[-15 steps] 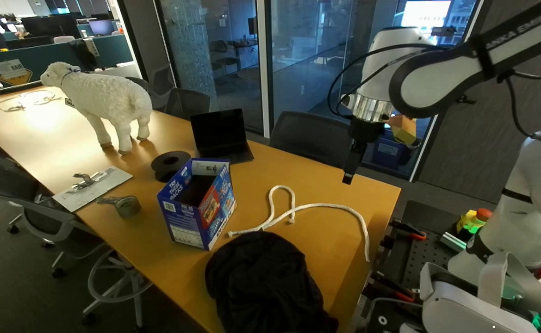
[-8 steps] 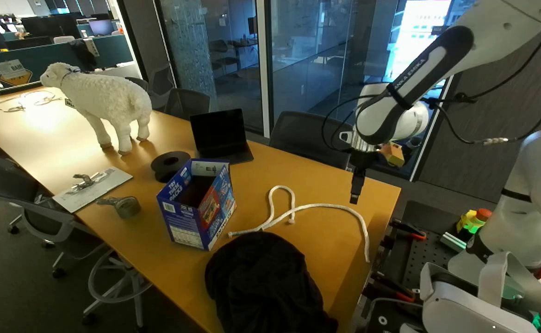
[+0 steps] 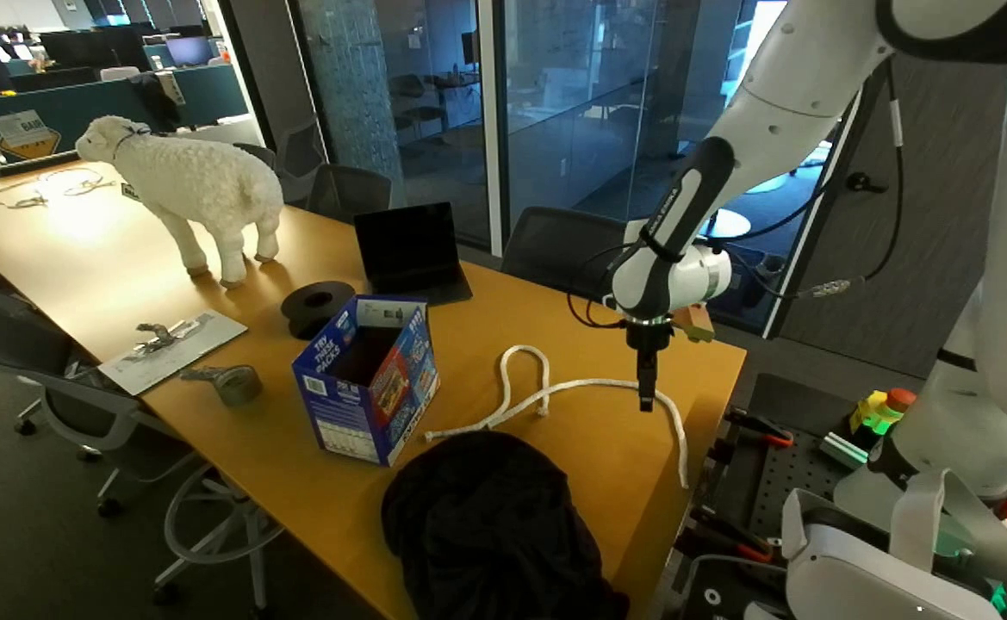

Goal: Put the ropes in the box

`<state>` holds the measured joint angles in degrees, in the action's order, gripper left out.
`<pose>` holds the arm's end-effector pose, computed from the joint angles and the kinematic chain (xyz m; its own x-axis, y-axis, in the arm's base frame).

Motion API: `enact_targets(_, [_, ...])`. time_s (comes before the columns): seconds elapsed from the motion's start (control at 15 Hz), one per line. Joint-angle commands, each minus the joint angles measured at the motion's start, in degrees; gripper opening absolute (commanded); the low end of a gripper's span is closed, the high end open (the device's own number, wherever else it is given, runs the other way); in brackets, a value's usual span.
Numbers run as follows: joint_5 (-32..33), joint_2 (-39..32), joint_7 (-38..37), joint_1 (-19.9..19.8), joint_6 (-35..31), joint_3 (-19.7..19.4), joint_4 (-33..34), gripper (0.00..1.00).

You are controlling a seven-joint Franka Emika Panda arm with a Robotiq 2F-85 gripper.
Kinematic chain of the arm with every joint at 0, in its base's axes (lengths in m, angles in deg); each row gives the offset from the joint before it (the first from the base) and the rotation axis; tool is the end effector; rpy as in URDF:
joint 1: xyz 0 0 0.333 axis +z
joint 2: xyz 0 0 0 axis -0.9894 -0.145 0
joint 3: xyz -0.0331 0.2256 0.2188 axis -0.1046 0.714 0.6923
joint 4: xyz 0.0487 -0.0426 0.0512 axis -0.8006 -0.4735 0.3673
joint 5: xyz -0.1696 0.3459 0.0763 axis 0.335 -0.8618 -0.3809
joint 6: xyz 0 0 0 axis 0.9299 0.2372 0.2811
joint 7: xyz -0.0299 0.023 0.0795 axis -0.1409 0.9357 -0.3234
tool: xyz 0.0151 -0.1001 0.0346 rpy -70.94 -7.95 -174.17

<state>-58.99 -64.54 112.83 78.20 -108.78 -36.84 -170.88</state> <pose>0.4067 -0.0827 0.1327 0.9149 0.3857 -0.1196 0.3574 -0.9113 -0.2043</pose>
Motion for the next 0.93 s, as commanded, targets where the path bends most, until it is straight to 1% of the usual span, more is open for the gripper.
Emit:
enact_targets(0.0, [6.3, -8.8, -2.7, -4.6, -3.4, 2.1, 8.2, 1.00])
enact_targets(0.13, [11.0, -11.4, -5.4, -5.5, -5.7, 1.1, 10.9, 1.00])
enact_targets(0.33, [16.0, -14.6, -8.0, -7.9, -7.6, 1.1, 14.9, 1.00])
enact_targets(0.53, [17.4, -17.8, -7.7, -11.9, -8.3, 3.3, 18.7, 1.00])
enact_targets(0.8, [17.1, -21.9, -5.1, -17.4, -7.2, 7.7, 23.3, 1.00])
enact_targets(0.87, [17.1, -22.9, -4.9, -18.2, -7.2, 8.5, 24.3, 1.00])
